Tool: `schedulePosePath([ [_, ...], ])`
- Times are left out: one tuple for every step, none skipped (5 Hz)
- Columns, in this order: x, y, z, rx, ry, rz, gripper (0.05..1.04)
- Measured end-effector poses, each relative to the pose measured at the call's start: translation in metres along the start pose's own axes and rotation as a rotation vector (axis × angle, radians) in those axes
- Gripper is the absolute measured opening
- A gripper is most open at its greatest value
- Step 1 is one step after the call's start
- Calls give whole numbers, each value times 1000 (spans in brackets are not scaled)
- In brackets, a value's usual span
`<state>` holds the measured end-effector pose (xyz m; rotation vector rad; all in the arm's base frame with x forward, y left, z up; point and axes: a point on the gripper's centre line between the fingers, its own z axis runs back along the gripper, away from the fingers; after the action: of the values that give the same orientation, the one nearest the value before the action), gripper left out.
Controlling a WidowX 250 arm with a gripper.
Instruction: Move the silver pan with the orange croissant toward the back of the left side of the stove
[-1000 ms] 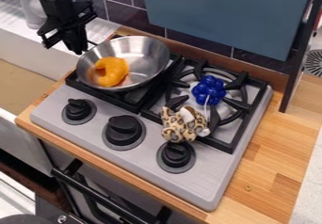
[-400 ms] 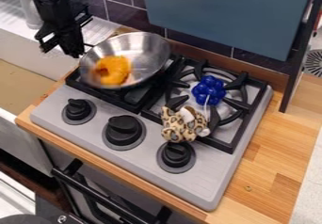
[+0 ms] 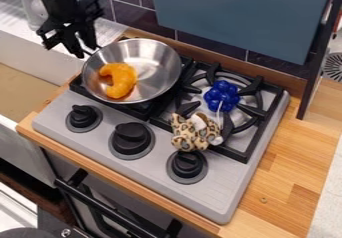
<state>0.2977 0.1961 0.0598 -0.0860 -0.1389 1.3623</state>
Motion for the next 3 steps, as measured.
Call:
schedulePosePath([
  [-4, 2, 10, -9, 29, -6, 767],
  [-3, -6, 22, -14, 44, 0, 985],
  [-5, -13, 34, -24, 86, -10, 993],
])
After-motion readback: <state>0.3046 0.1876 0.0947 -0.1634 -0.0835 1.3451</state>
